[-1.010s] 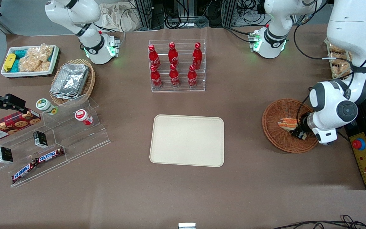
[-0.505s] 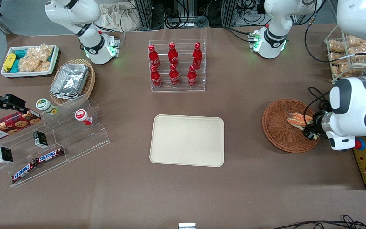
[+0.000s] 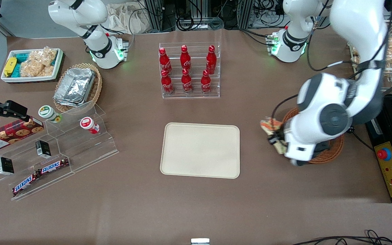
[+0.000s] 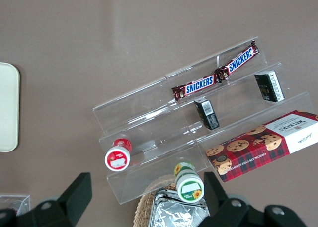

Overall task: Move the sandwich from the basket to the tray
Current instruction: 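Lift the sandwich and carry it over the cream tray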

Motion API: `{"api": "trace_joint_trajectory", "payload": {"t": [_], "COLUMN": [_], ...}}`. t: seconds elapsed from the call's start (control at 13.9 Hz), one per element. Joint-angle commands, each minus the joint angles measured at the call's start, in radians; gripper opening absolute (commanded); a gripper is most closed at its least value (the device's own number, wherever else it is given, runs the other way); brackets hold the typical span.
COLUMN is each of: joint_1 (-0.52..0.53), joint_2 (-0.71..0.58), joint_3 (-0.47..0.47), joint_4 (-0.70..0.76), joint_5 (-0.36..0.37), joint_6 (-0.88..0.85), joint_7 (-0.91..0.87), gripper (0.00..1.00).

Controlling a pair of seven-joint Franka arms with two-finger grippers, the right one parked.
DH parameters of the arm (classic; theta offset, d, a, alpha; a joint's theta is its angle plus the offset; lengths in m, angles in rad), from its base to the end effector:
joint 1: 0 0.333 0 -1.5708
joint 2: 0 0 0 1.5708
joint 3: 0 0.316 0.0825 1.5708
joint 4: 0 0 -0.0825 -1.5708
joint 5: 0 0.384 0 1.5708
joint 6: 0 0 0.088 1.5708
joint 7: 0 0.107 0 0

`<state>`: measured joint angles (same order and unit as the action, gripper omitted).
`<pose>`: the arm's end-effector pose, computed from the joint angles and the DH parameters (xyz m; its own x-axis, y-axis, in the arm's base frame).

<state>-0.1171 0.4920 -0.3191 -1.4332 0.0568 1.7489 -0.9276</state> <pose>0.6300 -0.2488 0.4088 0.8621 0.4785 -0.1668 0.4747 -0.8778 -0.0643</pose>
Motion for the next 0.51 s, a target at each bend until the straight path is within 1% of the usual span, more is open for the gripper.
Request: {"api": "trace_joint_trajectory", "payload": {"t": [0.0,0.14,0.22,0.29,0.43], "joint_1": [-0.111,-0.192,-0.206,-0.213,-0.214], "joint_2": [0.173,0.264,0.31,0.339,0.373], "joint_3": [0.002,0.005,0.005,0.005,0.006], "joint_4": [0.142,0.14,0.142,0.14,0.136], "joint_5": [0.078,0.087,0.087,0.087,0.089], "joint_6": [0.077,0.277,0.358,0.407,0.423], "joint_7": [0.016,0.016,0.035,0.074,0.195], "gripper": [0.0,0.0,0.0,0.0,0.0]}}
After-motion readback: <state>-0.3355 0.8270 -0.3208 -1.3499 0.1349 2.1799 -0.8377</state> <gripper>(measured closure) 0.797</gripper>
